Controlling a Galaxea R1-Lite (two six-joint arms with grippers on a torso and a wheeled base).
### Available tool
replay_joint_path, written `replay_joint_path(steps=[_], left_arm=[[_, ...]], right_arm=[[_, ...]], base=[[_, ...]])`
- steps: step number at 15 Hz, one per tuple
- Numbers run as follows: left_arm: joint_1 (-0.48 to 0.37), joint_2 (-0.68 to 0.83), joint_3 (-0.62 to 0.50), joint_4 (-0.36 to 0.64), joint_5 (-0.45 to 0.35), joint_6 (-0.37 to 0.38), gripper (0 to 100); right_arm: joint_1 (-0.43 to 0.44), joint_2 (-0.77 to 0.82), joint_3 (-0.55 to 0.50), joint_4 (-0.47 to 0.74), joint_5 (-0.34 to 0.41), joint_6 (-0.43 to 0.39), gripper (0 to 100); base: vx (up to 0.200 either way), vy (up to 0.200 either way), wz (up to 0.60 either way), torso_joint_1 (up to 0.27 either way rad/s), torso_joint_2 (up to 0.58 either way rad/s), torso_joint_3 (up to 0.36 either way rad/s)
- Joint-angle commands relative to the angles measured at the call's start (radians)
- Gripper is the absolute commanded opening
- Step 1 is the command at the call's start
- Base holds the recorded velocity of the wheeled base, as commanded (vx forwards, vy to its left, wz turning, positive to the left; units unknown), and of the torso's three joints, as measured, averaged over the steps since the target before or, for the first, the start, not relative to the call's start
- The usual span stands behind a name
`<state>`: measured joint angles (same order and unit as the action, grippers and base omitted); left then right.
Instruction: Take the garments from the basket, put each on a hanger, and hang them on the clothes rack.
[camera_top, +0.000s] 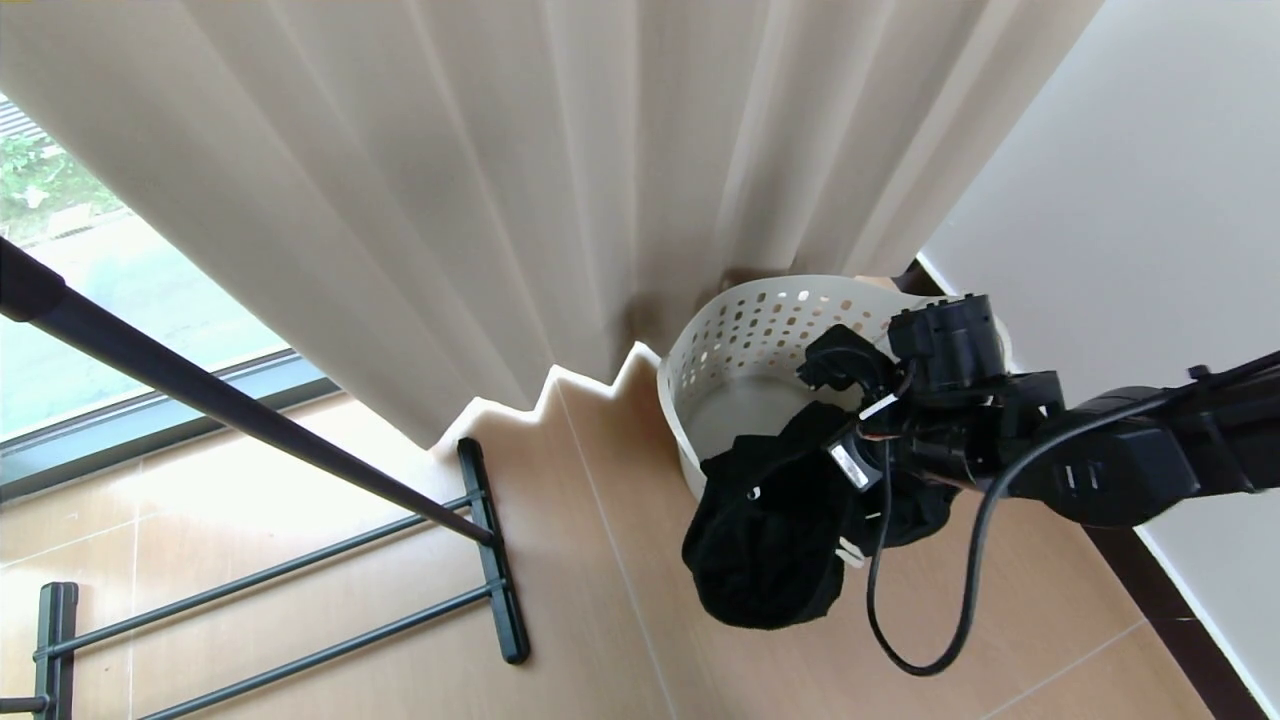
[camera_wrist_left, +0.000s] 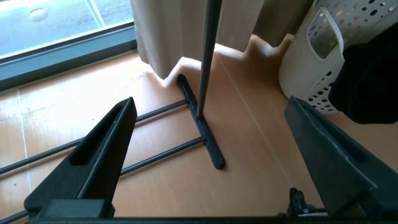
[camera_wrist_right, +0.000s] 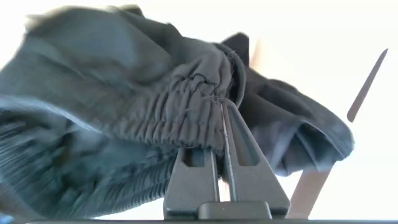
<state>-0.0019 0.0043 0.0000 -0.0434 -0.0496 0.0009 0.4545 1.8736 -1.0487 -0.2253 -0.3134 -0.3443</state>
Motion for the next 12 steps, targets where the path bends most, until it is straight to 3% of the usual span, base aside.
replay_joint_path(steps=[1, 6, 8, 12], left_arm=[[0.000, 0.000, 0.000, -0.001, 0.000, -0.001, 100], [0.000, 0.000, 0.000, -0.001, 0.000, 0.002, 100], [0.000, -0.001, 0.000, -0.003, 0.000, 0.002, 100], [0.000, -0.001, 0.000, 0.002, -0.001, 0.002, 100]], right_arm=[[0.104, -0.272, 0.124, 0.001, -0.044, 0.027, 0], [0.243, -0.646, 0.294, 0.001, -0.041, 0.030, 0], [0.253, -0.757, 0.377, -0.002, -0.007, 0.030, 0], [0.254, -0.755, 0.354, -0.002, 0.030, 0.030, 0]], base=[[0.000, 0.000, 0.00, 0.000, 0.00, 0.000], [0.000, 0.000, 0.00, 0.000, 0.00, 0.000], [0.000, 0.000, 0.00, 0.000, 0.00, 0.000], [0.000, 0.000, 0.00, -0.001, 0.00, 0.016]])
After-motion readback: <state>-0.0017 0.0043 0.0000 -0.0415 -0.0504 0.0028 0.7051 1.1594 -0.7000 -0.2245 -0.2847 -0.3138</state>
